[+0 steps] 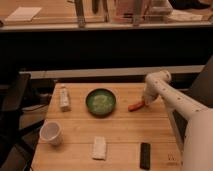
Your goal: Drag the pepper across the table
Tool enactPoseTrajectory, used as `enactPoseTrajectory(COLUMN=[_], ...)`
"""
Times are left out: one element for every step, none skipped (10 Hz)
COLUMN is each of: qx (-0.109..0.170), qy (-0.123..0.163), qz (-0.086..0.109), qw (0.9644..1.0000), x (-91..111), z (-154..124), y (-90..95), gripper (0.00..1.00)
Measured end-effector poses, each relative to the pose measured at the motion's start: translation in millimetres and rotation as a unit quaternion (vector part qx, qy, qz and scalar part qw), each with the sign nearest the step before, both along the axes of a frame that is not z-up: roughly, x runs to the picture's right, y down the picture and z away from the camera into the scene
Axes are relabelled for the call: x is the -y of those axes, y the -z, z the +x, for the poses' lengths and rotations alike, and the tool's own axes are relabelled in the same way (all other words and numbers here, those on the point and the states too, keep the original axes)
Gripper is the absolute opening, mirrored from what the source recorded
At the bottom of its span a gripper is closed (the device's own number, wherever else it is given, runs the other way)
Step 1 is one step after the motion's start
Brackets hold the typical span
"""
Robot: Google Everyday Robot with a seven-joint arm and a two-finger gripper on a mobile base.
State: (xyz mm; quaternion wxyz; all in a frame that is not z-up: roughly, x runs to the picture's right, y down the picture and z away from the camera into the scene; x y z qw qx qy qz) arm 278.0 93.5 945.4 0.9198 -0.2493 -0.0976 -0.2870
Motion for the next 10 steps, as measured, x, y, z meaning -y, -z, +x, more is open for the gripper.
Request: enactPoseTrajectory(qx=[-0.001, -0.002, -0.002, -0.004, -0.005, -0.006, -0.007, -0.008, -0.009, -0.01], qy=[-0.002, -0.003, -0.004, -0.007, -0.009, -0.01, -0.012, -0.014, -0.016, -0.017], qz=[-0.001, -0.001, -0.001, -0.003, -0.004, -0.004, -0.005, -0.005, -0.006, -0.007], qw=[1.0, 1.0, 1.0, 1.0, 0.9999, 0.9999, 0.9999, 0.9999, 0.9998, 0.9998], x=[-0.4, -1.2, -0.3, -1.1, -1.4, -1.2, -2.1, -1.8, -2.1, -2.6], z=[-0.6, -1.1, -0.7, -0.6, -1.6, -1.7, -2.0, -2.0, -1.6, -1.6], y=[0.8, 1.1, 1.4, 1.3, 1.5, 2.0, 2.3, 2.6, 2.8, 3.1], gripper=[0.0, 0.0, 0.0, 0.0, 0.0, 0.0, 0.0, 0.0, 0.0, 0.0])
